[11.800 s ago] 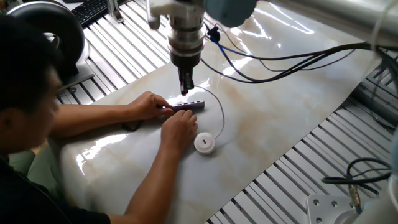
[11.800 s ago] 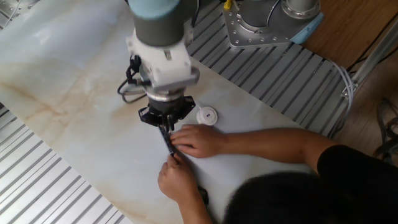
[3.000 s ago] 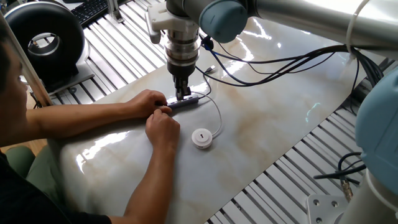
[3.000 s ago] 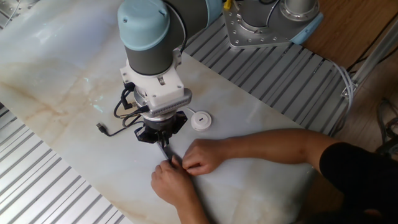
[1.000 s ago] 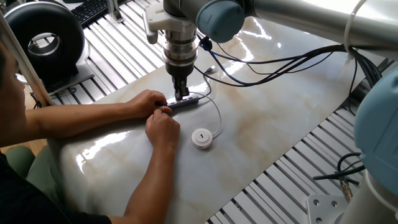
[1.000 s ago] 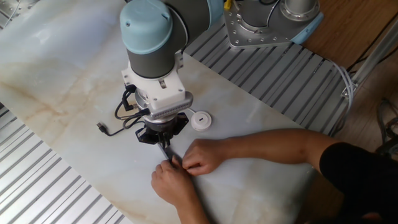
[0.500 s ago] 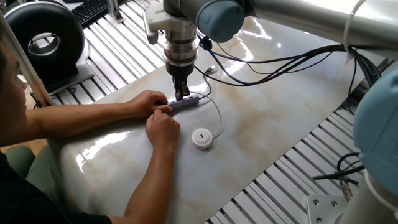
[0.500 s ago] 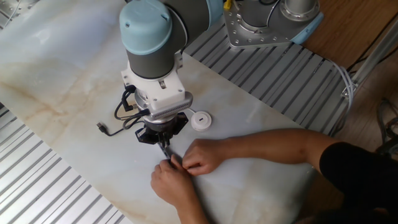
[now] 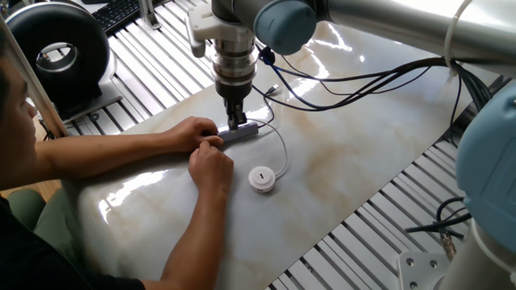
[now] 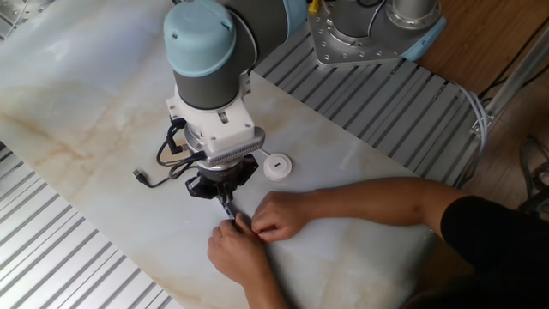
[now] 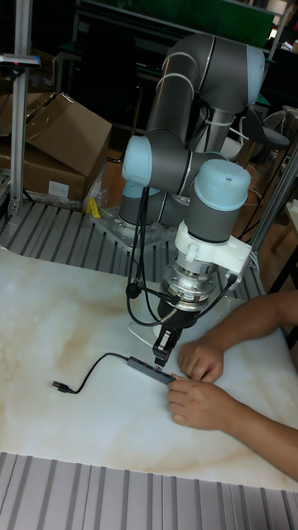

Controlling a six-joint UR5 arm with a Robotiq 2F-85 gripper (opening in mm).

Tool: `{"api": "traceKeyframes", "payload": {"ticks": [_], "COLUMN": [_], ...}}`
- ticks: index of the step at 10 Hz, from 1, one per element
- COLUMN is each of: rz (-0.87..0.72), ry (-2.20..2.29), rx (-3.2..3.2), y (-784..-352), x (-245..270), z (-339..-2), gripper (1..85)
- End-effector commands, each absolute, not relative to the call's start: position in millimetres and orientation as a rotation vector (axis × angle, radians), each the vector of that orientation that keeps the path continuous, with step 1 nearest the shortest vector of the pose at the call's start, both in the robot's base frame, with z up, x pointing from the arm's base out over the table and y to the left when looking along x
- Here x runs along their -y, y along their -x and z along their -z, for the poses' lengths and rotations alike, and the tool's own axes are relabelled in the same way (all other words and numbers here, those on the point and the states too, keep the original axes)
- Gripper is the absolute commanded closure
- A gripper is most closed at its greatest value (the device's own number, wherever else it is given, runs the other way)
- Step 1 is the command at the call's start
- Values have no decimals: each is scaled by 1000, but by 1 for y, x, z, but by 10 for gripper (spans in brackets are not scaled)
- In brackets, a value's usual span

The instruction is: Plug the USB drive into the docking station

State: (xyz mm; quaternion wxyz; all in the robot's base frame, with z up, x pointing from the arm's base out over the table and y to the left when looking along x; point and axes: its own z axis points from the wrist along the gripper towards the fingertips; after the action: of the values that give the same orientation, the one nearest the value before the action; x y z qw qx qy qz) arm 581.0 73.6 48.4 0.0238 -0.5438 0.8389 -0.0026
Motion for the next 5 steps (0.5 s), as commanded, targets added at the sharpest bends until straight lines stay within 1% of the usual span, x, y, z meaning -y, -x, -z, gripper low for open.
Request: {"api": "traceKeyframes", "payload": {"ticks": [1,5], "rz": [-4,-11], "ry": [1679,1667], "rx": [-2593,-2601], "y": [-583,-582], "x": [-74,-74], "z": [-48,-50], "gripper": [843,843]}}
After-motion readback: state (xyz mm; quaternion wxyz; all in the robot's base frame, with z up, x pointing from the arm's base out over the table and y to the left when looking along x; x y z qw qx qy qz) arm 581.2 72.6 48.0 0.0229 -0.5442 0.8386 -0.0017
